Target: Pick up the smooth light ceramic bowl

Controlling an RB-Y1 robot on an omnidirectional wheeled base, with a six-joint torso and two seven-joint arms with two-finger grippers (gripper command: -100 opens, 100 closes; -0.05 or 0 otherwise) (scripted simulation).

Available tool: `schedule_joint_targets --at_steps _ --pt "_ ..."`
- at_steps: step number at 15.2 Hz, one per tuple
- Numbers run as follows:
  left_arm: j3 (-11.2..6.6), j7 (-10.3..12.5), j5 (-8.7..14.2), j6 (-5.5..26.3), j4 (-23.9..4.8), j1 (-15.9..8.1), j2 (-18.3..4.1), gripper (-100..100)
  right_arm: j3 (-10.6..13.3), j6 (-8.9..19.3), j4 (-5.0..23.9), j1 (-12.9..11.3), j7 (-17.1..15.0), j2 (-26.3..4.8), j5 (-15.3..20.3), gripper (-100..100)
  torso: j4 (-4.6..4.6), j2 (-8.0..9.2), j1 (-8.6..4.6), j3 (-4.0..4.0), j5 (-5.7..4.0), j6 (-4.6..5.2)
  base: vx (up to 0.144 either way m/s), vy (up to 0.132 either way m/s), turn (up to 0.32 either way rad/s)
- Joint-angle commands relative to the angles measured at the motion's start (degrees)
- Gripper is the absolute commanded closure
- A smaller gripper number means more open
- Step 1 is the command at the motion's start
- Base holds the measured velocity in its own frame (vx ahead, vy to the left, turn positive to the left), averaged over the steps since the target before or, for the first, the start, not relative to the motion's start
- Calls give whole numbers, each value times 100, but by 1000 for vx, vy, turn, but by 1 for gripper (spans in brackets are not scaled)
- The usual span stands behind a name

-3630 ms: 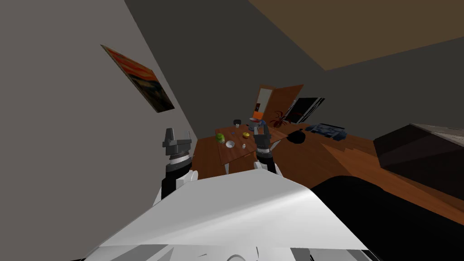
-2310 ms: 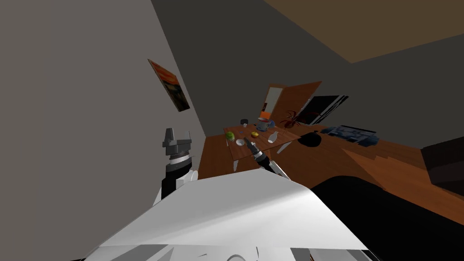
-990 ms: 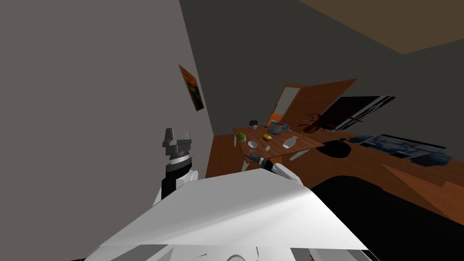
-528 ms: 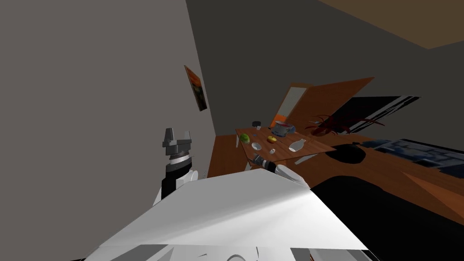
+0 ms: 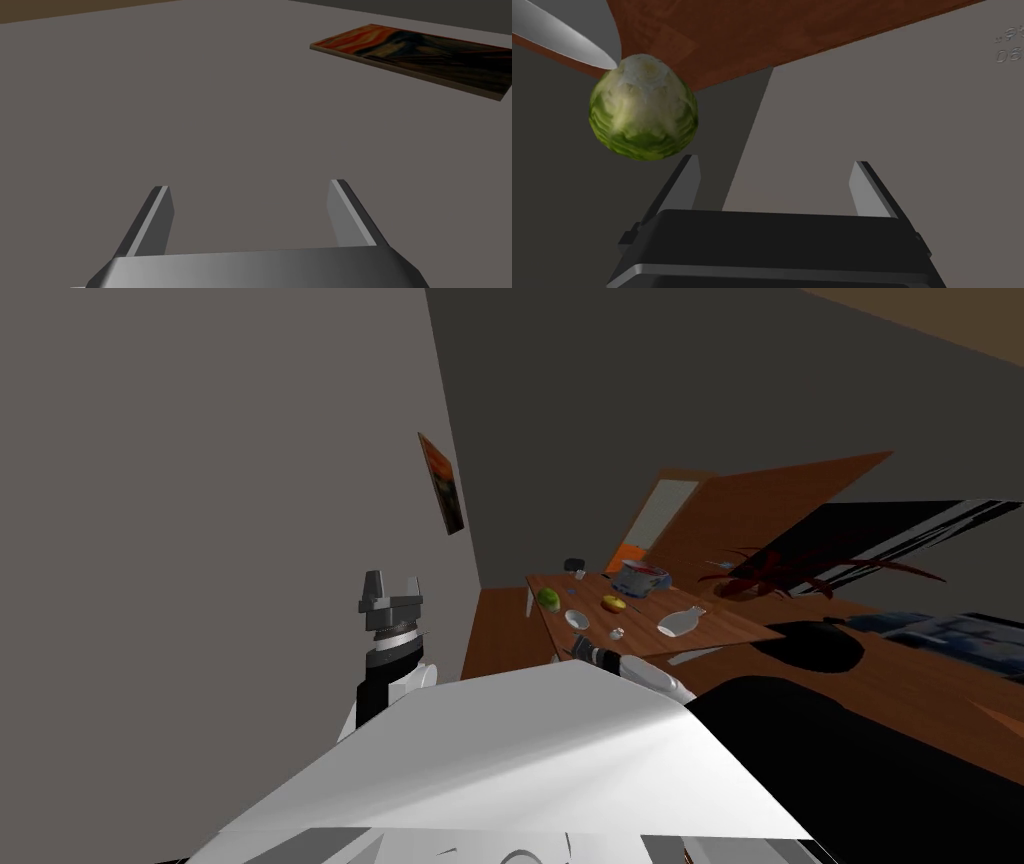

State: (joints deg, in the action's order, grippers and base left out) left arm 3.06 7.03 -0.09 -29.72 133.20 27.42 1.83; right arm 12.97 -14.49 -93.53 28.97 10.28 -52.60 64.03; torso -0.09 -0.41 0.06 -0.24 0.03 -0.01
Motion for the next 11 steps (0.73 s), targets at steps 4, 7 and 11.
schedule_joint_targets --at_steps 4,7,11 --pt "0 0 0 0 0 0 0 0 125 156 414 23 223 -303 548 -100 0 -1 -2 0 0 -1 113 4 82" --pt "0 0 0 0 0 0 0 0 228 285 695 63 370 -537 892 -100 3 14 -5 8 -1 0 89 -3 63" --pt "0 0 0 0 0 0 0 0 329 393 957 107 500 -732 1274 -100 0 0 -11 0 -3 0 120 -18 77"
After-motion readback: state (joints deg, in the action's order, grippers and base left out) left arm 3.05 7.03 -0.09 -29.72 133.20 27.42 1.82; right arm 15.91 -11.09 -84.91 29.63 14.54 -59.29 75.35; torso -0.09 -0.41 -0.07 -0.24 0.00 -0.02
